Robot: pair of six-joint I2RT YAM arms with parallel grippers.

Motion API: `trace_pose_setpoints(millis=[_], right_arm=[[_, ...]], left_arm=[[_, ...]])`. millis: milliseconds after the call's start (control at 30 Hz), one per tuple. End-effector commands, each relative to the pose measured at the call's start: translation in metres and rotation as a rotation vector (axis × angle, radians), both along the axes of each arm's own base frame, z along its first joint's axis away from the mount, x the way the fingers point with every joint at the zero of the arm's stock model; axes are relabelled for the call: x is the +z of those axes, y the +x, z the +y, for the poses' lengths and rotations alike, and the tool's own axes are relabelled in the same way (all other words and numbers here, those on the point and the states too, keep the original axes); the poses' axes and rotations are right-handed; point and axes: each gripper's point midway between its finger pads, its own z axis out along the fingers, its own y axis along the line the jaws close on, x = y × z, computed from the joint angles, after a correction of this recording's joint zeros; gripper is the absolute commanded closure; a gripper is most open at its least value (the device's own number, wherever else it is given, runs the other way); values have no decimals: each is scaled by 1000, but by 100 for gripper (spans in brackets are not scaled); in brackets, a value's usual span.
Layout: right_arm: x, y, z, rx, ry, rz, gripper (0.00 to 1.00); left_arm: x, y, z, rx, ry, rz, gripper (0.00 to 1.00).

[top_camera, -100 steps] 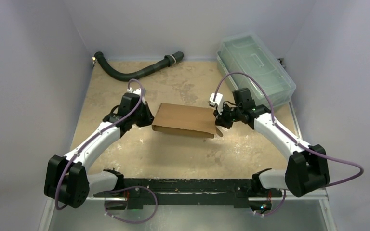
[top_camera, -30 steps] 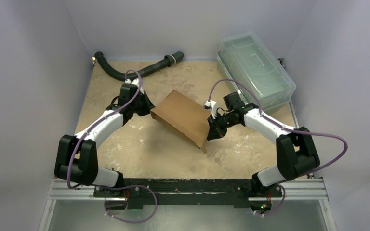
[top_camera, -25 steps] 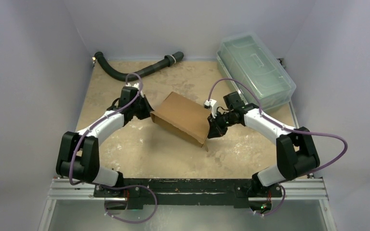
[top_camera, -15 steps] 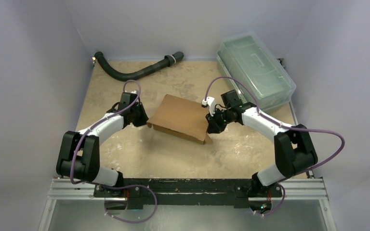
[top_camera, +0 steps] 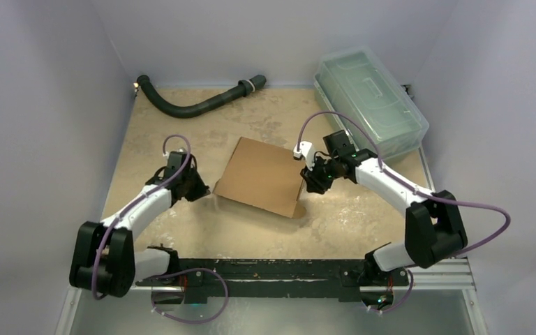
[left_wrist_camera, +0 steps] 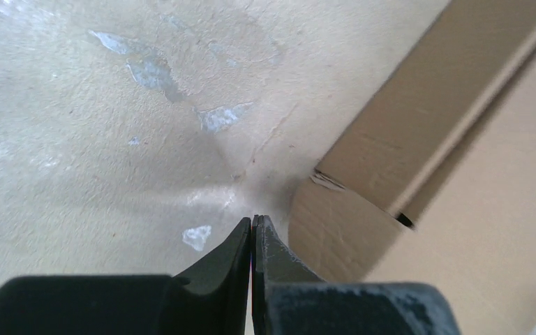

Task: Fold the paper box

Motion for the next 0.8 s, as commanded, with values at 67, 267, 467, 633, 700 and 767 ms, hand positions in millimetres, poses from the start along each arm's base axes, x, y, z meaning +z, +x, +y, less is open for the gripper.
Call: trace_pose_setpoints(millis=[67, 267, 467, 633, 700, 767], right_arm=[[70, -5, 3, 131, 61, -186, 61], [116, -7, 57, 177, 378, -188, 66], [69, 16, 86, 113, 327, 15, 76], [28, 31, 79, 25, 234, 53, 76], [16, 31, 77, 18, 209, 79, 76], [10, 31, 76, 19, 196, 96, 76]], left_arm=[[70, 8, 0, 0, -42, -230, 96], [114, -21, -54, -169, -418, -467, 63], [114, -50, -71, -233, -587, -524, 35], [101, -60, -72, -193, -663, -508, 29], [95, -61, -74, -184, -694, -509, 23], [89, -62, -78, -184, -714, -502, 19]])
